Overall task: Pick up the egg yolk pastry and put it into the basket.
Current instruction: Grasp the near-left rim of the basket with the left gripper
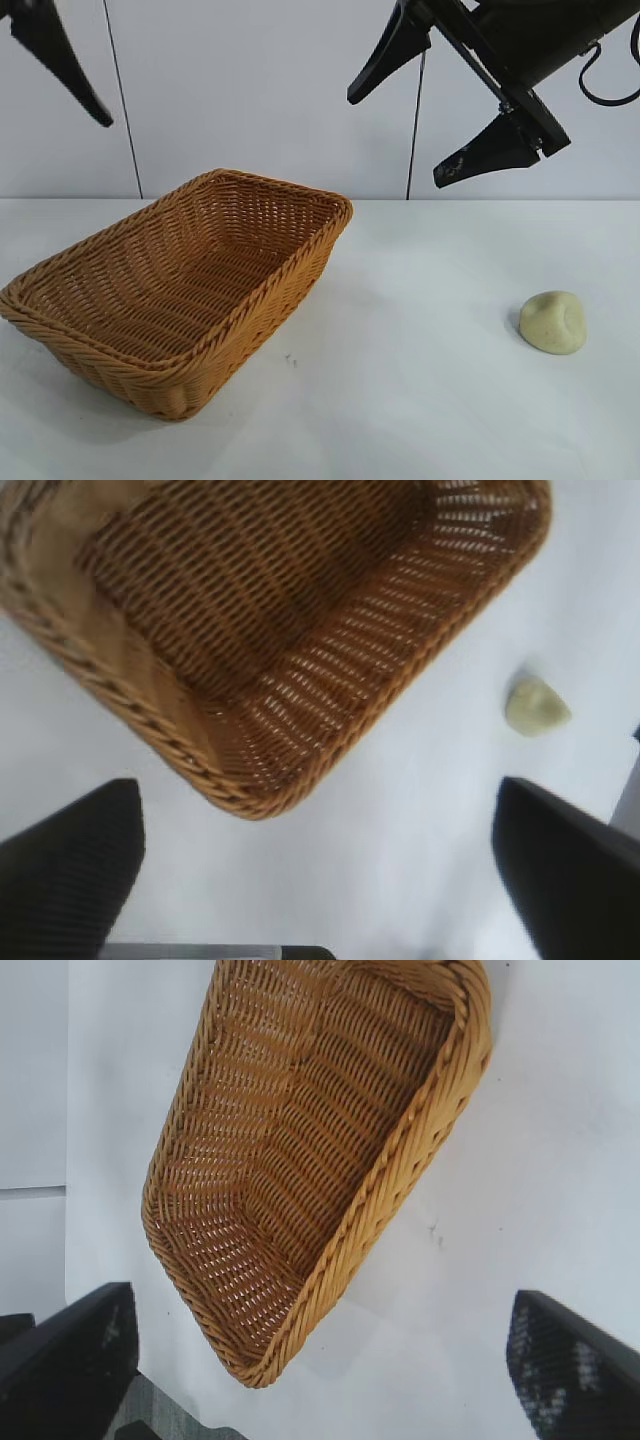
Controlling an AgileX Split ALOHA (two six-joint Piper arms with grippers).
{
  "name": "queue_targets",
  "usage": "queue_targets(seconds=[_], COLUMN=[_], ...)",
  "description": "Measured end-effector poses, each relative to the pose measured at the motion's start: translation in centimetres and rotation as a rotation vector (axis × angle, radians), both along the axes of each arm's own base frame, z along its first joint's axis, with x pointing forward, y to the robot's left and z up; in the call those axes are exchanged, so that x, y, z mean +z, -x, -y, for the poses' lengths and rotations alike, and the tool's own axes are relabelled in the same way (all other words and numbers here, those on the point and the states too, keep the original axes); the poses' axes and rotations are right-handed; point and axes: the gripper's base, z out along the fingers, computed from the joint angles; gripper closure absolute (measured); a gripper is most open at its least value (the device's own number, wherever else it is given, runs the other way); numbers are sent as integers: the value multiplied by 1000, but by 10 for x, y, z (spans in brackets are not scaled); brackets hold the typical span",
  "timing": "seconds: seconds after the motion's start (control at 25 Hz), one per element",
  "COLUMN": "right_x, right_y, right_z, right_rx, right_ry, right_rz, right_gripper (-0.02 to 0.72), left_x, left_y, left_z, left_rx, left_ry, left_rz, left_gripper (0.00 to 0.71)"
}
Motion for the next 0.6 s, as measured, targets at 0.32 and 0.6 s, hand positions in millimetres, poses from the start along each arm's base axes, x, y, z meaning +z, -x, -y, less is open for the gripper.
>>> queue_targets(seconds=[0.32, 0.6], right_x=[0, 0], right_y=[0, 0], right_z=[0, 0], right_rx=[-1, -1], right_ry=[0, 0], right_rz=[1, 1], right_gripper=[10, 10], left_x=[-40, -64], left_y=[18, 9], left_z=[8, 8], left_rx=[110, 190], left_ry=[0, -40], left_rz=[-55, -128], left_gripper=[18, 18])
